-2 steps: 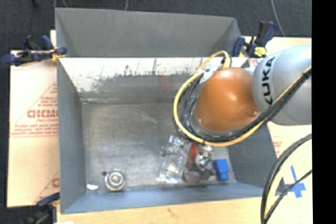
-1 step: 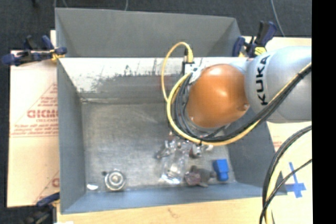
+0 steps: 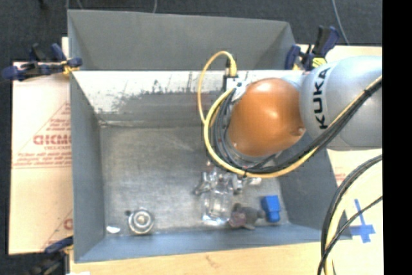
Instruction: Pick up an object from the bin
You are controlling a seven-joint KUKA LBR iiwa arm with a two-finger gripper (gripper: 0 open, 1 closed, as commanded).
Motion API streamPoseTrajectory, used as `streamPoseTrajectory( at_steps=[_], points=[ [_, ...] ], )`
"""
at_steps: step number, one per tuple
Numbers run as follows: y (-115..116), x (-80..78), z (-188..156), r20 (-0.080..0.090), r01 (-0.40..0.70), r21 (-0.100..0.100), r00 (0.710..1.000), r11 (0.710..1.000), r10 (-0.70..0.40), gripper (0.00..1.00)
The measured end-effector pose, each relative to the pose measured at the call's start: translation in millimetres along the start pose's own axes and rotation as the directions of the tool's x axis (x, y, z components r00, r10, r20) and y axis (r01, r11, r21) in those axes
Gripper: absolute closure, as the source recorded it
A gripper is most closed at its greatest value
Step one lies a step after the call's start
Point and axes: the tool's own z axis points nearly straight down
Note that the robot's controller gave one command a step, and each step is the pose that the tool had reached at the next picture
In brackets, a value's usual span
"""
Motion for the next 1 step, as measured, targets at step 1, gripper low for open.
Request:
streamPoseTrajectory(
  at_steps=[1],
  points=[
    [16.0, -13.7, -155.6, -0.007, 0.051, -0.007, 0.999, 0.999, -0.051, 1.00]
  ],
)
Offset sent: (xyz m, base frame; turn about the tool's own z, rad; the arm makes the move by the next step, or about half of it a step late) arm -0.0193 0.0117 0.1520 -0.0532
